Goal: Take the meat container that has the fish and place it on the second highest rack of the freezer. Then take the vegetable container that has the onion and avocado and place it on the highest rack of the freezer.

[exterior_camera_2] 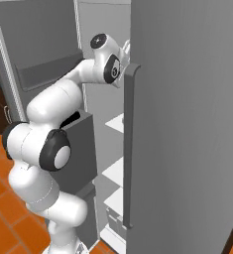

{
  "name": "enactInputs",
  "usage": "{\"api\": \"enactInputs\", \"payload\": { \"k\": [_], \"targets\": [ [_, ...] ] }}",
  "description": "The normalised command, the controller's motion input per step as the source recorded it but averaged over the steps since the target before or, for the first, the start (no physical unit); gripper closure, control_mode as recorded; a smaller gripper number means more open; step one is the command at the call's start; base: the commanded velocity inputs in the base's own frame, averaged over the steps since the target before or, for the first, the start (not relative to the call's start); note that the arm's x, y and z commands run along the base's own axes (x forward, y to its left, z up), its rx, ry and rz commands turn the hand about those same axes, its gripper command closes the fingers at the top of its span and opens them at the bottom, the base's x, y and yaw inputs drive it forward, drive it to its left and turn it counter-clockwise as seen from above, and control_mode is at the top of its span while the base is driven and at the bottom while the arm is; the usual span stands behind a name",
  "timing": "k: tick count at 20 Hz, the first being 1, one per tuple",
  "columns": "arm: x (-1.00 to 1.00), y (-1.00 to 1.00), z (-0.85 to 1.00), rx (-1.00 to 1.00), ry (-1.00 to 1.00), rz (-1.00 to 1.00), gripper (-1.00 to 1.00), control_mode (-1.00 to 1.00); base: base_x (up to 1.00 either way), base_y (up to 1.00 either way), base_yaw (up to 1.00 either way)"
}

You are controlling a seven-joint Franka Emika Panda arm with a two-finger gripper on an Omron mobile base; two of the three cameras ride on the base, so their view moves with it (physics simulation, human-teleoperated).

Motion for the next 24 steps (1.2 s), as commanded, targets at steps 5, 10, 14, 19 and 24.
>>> {"api": "enactInputs", "payload": {
  "k": [5,10,14,19,24],
  "targets": [
    [0.08,-0.07,-0.23,0.00,0.04,0.00,1.00,-1.00,0.00,0.00,0.00],
    [0.09,-0.01,-0.27,0.00,0.04,0.00,1.00,-1.00,0.00,0.00,0.00],
    [0.10,0.00,-0.13,0.00,0.03,0.00,1.00,-1.00,0.00,0.00,0.00],
    [0.00,0.00,0.00,0.00,0.00,0.00,1.00,-1.00,0.00,0.00,0.00],
    [0.00,0.00,0.00,0.00,0.00,0.00,-1.00,-1.00,0.00,0.00,0.00]
  ]
}}
